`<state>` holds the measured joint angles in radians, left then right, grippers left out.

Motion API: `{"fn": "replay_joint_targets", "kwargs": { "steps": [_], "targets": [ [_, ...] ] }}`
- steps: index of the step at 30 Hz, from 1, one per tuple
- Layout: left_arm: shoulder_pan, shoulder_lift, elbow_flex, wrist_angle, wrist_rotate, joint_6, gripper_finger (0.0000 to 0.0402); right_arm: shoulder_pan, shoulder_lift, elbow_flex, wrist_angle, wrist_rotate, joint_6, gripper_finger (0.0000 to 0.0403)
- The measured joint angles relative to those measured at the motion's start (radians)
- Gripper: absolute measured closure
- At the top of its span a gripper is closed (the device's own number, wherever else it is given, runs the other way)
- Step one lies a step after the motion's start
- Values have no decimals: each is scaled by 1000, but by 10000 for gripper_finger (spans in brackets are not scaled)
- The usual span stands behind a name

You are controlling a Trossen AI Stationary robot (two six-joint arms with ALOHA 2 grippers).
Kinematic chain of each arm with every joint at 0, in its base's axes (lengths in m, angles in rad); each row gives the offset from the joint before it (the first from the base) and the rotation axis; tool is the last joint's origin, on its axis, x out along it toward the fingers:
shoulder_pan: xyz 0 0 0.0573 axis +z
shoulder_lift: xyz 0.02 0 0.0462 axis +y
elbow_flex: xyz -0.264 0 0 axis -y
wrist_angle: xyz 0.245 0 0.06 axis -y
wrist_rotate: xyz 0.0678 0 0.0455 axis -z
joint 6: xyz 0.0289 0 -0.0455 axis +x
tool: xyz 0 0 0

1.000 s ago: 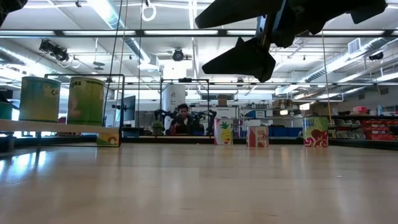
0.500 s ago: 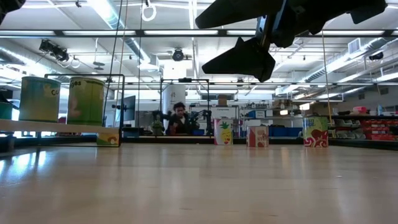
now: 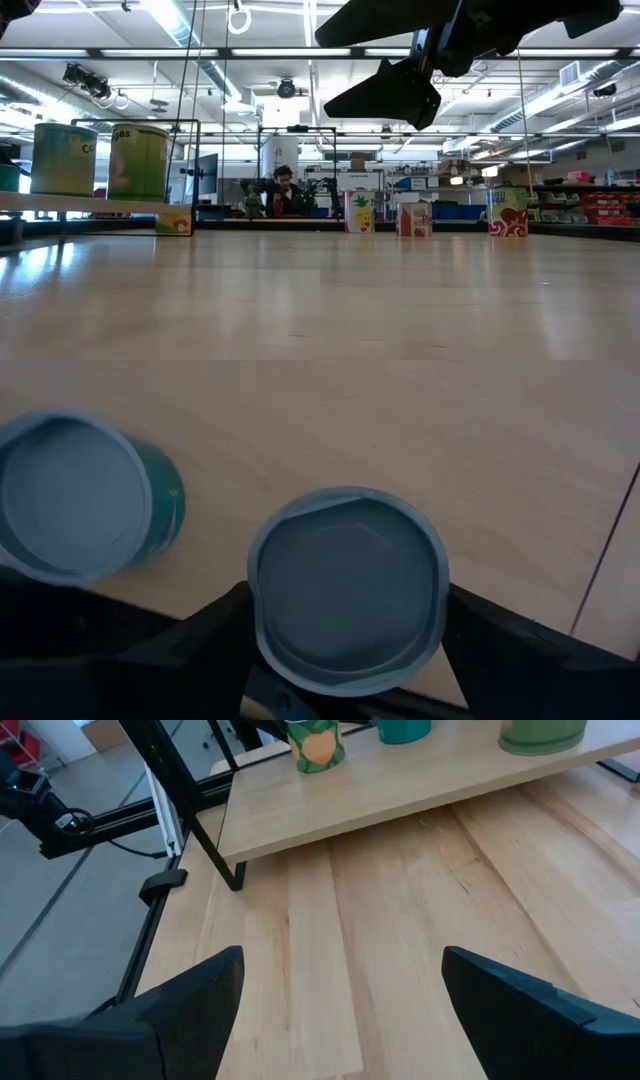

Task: Pick and place cans onto a shelf
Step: Put the canned peaches on the shelf

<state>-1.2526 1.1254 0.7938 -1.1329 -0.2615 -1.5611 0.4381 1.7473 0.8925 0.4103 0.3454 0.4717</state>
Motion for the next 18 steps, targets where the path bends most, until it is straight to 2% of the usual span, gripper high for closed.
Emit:
{"fn": "replay_joint_targets", "kwargs": {
  "steps": [11,18],
  "targets": [
    [0,-1,1,-49,37,-28,111,0,0,0,0,0,-3,55],
    [33,0,-1,-75,1,3,111,0,0,0,0,-1,7,55]
  ]
}}
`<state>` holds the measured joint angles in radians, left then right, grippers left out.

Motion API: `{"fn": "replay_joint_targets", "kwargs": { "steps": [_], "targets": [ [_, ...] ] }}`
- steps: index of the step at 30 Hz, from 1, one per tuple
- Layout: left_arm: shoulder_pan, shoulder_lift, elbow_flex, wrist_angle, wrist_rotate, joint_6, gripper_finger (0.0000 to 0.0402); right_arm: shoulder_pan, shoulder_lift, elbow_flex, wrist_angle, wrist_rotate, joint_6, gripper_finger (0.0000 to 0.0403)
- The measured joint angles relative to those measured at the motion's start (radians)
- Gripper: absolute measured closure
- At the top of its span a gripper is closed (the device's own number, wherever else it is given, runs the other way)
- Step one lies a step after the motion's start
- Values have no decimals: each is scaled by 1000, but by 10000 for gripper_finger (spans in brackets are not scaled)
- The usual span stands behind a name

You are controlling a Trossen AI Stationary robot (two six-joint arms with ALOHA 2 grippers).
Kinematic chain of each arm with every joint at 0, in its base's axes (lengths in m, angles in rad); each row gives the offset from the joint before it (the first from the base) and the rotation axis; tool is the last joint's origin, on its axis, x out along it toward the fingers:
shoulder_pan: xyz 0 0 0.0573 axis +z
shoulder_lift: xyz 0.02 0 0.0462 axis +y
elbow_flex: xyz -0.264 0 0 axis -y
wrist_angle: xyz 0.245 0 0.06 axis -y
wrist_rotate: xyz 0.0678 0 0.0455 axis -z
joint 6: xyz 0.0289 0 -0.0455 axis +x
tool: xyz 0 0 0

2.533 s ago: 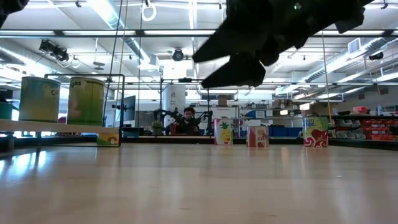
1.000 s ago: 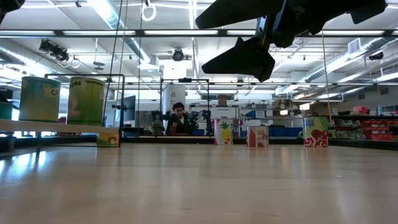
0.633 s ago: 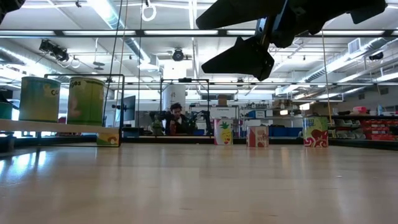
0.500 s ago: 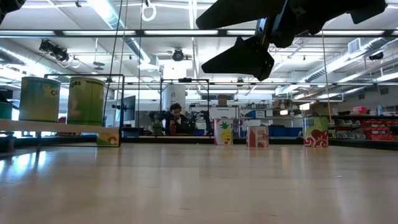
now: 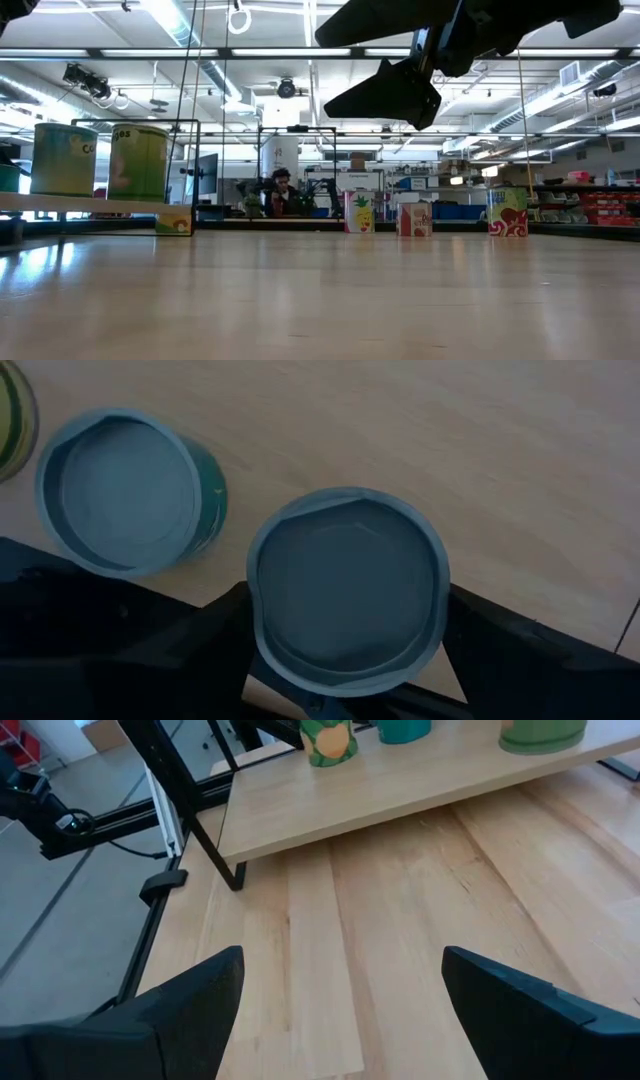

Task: Pick and place cans onto a shelf
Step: Put the canned peaches on the shelf

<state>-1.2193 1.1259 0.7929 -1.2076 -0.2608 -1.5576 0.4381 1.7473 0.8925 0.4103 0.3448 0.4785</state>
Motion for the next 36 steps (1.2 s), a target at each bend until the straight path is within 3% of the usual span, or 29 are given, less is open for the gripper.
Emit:
{"fn": "replay_joint_targets", "kwargs": {
  "steps": [13,36],
  "targets": [
    [19,-1,0,8,92,48,111,0,0,0,0,-9,0,55],
    [19,-1,-1,17,85,27,111,0,0,0,8,-25,-10,55]
  ]
}}
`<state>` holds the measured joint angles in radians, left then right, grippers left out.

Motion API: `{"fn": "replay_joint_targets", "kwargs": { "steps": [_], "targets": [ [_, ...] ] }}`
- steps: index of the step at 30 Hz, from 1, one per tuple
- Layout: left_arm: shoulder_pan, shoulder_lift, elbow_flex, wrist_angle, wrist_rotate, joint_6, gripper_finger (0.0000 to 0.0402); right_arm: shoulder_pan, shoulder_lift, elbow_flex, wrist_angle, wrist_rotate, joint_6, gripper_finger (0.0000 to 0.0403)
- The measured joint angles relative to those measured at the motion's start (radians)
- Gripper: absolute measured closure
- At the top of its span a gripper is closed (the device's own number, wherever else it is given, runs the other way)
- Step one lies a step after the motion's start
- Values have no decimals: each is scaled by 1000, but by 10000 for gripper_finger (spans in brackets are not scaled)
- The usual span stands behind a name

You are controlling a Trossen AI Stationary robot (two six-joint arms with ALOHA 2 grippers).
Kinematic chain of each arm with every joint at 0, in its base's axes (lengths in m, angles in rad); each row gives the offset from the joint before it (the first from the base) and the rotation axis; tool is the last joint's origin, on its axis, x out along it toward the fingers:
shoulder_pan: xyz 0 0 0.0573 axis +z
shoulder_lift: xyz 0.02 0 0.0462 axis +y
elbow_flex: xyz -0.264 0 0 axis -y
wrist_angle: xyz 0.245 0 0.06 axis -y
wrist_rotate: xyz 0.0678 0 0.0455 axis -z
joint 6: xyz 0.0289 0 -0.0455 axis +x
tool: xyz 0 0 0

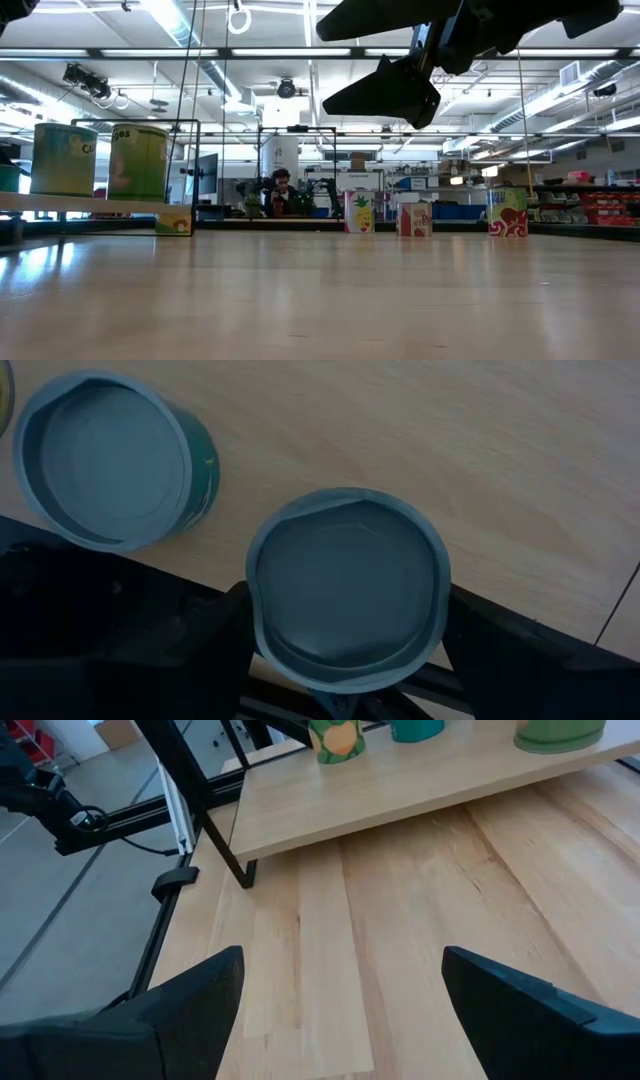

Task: Pick and place cans onto a shelf
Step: Put the canned peaches on the shelf

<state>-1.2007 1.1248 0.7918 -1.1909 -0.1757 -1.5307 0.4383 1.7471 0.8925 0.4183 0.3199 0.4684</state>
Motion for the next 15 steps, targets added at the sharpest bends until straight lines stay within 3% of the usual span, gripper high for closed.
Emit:
{"fn": "replay_joint_targets", "kwargs": {
  "steps": [15],
  "targets": [
    [-1,4,35,-16,13,0,87,0,0,0,0,-1,0,55]
  ]
}}
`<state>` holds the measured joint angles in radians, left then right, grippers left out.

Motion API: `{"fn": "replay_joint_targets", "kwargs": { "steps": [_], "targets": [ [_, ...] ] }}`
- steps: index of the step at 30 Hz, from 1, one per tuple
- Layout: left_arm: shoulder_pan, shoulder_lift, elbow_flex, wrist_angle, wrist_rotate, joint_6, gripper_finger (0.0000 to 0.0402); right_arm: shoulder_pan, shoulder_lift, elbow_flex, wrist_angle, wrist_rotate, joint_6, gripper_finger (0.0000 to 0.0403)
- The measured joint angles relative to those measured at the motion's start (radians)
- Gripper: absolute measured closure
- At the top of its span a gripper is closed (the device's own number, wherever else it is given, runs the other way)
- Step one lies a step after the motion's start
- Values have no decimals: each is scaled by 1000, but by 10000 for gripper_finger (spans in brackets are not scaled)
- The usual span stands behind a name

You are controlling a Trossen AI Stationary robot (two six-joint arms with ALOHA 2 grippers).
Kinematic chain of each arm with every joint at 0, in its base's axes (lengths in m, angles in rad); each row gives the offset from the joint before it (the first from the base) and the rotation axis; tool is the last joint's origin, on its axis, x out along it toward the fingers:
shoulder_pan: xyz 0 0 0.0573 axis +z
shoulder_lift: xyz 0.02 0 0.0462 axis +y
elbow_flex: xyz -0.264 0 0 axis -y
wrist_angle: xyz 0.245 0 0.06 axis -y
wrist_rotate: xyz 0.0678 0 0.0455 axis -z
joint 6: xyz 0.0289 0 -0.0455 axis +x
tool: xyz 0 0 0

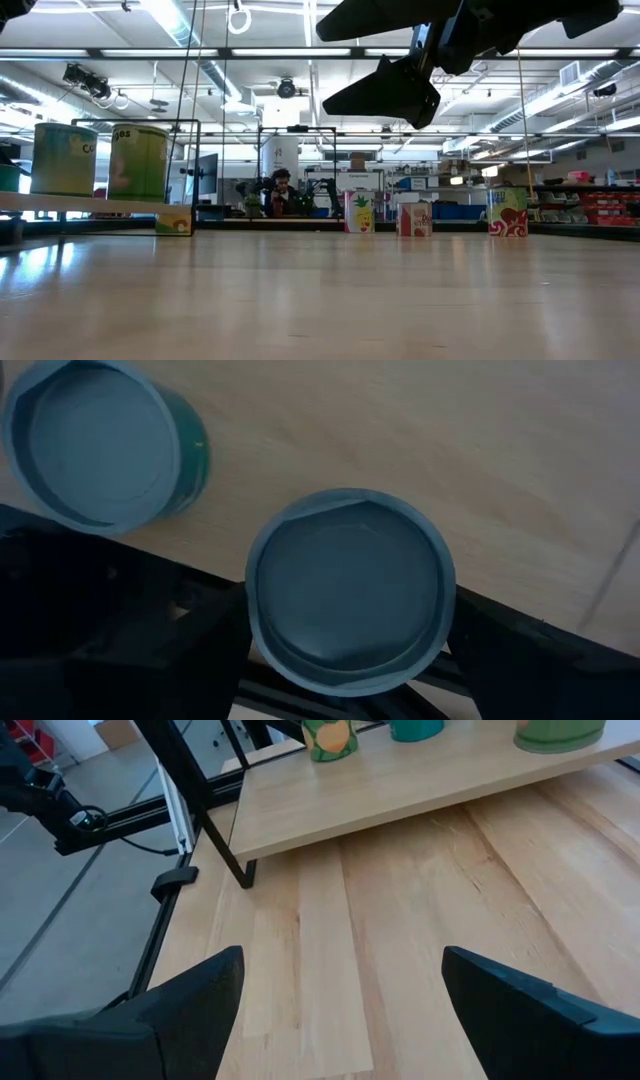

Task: Pick and place cans onto a shelf
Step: Put the canned peaches on the shelf

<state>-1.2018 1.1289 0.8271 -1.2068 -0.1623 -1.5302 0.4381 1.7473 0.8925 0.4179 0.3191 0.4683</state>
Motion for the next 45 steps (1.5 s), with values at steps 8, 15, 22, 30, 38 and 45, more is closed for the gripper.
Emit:
{"fn": "replay_joint_targets", "kwargs": {
  "steps": [8,15,22,30,38,45],
  "targets": [
    [1,-1,4,-2,-9,0,87,1,0,0,0,-22,0,55],
    [1,-2,-4,4,-15,31,114,11,0,0,-1,-34,0,55],
    [1,-2,-4,-1,-37,-5,105,19,0,0,-1,-34,3,55],
    [1,-2,-4,-2,-37,-8,63,19,0,0,-1,-35,8,55],
    [1,-4,-2,-4,-39,-6,61,19,0,0,-1,-36,8,55],
    [1,-5,53,-40,-39,-3,61,19,0,0,0,-36,11,55]
  ]
}}
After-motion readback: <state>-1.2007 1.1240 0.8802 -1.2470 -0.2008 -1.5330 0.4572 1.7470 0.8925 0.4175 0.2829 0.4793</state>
